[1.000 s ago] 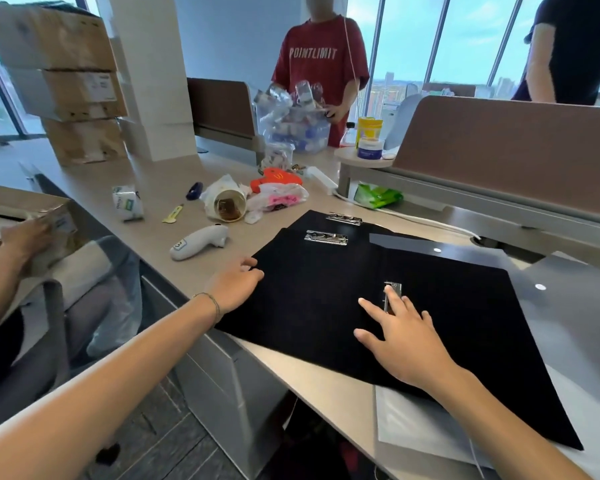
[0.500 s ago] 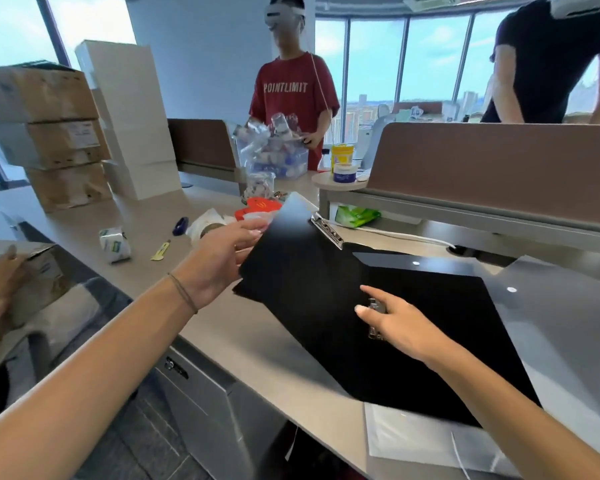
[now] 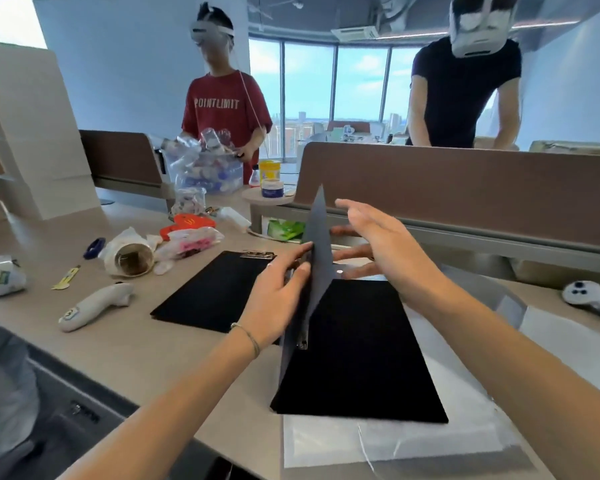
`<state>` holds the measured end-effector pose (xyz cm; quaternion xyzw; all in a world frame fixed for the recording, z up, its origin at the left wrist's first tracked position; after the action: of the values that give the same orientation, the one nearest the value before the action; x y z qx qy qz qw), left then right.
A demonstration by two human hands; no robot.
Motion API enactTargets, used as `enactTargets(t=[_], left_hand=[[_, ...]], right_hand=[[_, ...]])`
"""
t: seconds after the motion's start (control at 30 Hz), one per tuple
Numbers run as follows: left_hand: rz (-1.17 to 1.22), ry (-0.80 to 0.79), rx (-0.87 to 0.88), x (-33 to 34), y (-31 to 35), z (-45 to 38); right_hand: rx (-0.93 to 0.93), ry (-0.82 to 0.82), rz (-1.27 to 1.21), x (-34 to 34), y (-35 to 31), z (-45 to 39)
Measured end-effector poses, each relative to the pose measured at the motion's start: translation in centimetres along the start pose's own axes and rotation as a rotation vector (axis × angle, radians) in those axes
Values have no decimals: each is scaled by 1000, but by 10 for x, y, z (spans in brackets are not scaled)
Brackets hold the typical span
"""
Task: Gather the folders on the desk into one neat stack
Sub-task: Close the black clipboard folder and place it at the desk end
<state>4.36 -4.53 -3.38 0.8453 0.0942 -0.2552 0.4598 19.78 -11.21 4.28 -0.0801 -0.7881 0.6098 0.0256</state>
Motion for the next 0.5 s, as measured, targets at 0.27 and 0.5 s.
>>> enactTargets(t=[0.27,0.5], left_hand=[[-377,-129,-232,65,-62,24],[-656,-324,-351,80,-83,32]], right_hand=[[177,156,240,-78,52,23],[412,166,380,-101,128,53]])
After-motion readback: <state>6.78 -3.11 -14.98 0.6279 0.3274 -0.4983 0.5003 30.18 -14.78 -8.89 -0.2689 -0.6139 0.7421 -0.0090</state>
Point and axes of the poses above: each hand's wrist, its own z-axis away from the middle knuckle, its own x-axis out of the palm, y = z × x, the point moved 6 cm from there along -z, towards the middle knuckle, and after that the axes turned 11 degrees about -z, right-handed, at the moved point
